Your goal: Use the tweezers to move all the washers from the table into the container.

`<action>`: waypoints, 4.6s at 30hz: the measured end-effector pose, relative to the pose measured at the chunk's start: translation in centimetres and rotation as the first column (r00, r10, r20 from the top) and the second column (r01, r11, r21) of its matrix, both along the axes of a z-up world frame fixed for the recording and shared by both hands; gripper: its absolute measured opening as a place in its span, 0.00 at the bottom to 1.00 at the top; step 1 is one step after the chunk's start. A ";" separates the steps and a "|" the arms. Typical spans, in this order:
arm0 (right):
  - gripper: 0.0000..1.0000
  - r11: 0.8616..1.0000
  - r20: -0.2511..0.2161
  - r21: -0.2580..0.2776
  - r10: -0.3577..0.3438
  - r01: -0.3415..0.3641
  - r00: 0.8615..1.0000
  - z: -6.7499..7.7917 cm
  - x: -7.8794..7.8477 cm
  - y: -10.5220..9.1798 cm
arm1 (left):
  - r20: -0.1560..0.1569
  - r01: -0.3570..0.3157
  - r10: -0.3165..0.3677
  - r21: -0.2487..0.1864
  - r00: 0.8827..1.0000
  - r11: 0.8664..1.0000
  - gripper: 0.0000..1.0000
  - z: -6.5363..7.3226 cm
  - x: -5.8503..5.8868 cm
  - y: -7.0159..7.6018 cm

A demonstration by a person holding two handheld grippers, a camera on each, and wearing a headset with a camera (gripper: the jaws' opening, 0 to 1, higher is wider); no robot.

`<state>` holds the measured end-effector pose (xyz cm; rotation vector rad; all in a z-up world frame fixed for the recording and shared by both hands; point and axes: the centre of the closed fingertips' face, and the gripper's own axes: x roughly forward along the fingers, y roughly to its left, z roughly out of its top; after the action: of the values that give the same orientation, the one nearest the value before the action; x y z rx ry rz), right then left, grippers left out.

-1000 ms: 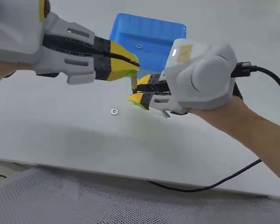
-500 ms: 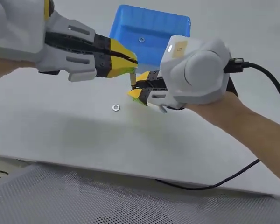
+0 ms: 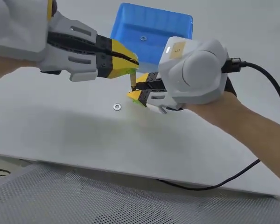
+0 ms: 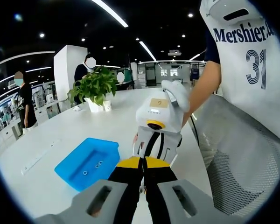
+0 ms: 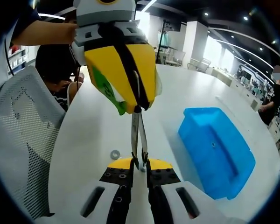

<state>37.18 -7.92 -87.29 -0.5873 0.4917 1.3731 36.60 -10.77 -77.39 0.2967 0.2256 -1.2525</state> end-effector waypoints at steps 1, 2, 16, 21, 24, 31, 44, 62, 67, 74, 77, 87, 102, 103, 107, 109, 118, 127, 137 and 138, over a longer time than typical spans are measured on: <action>0.12 1.000 -0.001 0.000 -0.001 0.001 1.000 0.0 0.0 0.0 | -0.001 0.001 -0.001 -0.001 1.000 1.000 0.04 0.0 0.0 0.0; 0.12 1.000 -0.002 -0.001 -0.002 0.002 1.000 0.0 0.0 0.0 | -0.003 0.002 -0.002 -0.001 1.000 1.000 0.04 0.0 0.1 0.0; 0.12 1.000 -0.010 -0.009 0.002 -0.002 1.000 -0.5 0.0 0.0 | 0.004 0.003 -0.003 0.015 1.000 1.000 0.04 0.0 0.0 -0.1; 0.12 1.000 -0.012 -0.011 0.002 -0.002 1.000 -0.7 0.0 0.2 | 0.006 -0.002 0.002 0.030 1.000 1.000 0.04 -0.5 0.2 0.1; 0.12 1.000 -0.014 -0.011 0.002 -0.002 1.000 -0.8 0.0 0.3 | 0.000 -0.002 0.002 0.021 1.000 1.000 0.04 -0.4 0.2 0.0; 0.12 1.000 -0.022 -0.020 0.004 -0.005 1.000 -1.0 -0.1 0.0 | -0.013 -0.007 0.007 0.003 1.000 1.000 0.04 -0.4 0.2 -0.2; 0.08 0.999 -0.015 -0.035 0.033 -0.034 0.999 -1.0 -0.2 -0.2 | -0.028 -0.005 0.005 0.001 1.000 1.000 0.04 -0.4 0.1 0.0; 0.08 1.000 0.071 -0.008 0.008 -0.008 0.997 2.5 2.1 -0.5 | 0.056 0.025 -0.024 -0.013 0.998 1.000 0.04 3.6 1.5 -0.2; 0.08 1.000 0.110 0.007 -0.018 0.017 0.994 4.4 3.6 -0.8 | 0.093 0.041 -0.040 -0.010 0.995 0.999 0.04 4.9 2.5 -0.4; 0.08 0.999 0.158 0.021 -0.048 0.046 0.986 6.1 5.9 -1.3 | 0.140 0.062 -0.061 -0.006 0.988 0.998 0.04 6.5 4.0 -0.8; 0.08 0.998 0.174 0.028 -0.057 0.053 0.983 6.8 6.4 -1.3 | 0.160 0.078 -0.078 0.005 0.984 0.997 0.04 7.2 4.5 -1.1; 0.08 0.995 0.206 0.048 -0.092 0.084 0.974 7.8 8.9 -1.3 | 0.194 0.105 -0.107 0.023 0.975 0.994 0.04 8.0 6.3 -1.4; 0.09 0.989 0.192 0.002 -0.144 0.146 0.971 5.0 12.6 -2.2 | 0.185 0.093 -0.095 0.022 0.978 0.995 0.04 5.2 10.3 -1.8; 0.09 0.989 0.184 0.003 -0.149 0.151 0.972 5.0 12.6 -2.2 | 0.184 0.087 -0.089 0.018 0.979 0.996 0.04 5.1 10.4 -1.8; 0.09 0.986 0.179 -0.005 -0.164 0.168 0.970 4.5 13.1 -2.3 | 0.176 0.072 -0.074 0.017 0.982 0.997 0.04 4.6 11.1 -1.7; 0.09 0.985 0.176 -0.008 -0.169 0.173 0.970 4.3 13.3 -2.4 | 0.169 0.072 -0.074 0.017 0.983 0.997 0.04 4.3 11.2 -1.7; 0.18 0.981 0.129 0.027 -0.192 0.190 0.973 4.5 12.6 -2.3 | 0.156 0.086 -0.094 0.057 0.983 0.995 0.04 3.2 10.9 -1.8; 0.18 0.983 0.147 0.037 -0.183 0.179 0.972 5.8 11.6 -2.1 | 0.185 0.054 -0.065 0.061 0.981 0.997 0.04 4.5 11.0 -1.0; 0.18 0.990 0.191 0.055 -0.139 0.131 0.972 7.1 9.0 -0.7 | 0.211 0.060 -0.087 0.130 0.974 0.990 0.04 5.4 8.6 0.2; 0.18 0.990 0.195 0.058 -0.135 0.126 0.972 7.3 8.5 -0.5 | 0.210 0.064 -0.092 0.138 0.973 0.988 0.04 5.3 7.9 0.3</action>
<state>45.69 -8.44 -79.98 -0.6366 0.3312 1.1834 44.54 -10.43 -72.06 0.5554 0.1097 -1.2749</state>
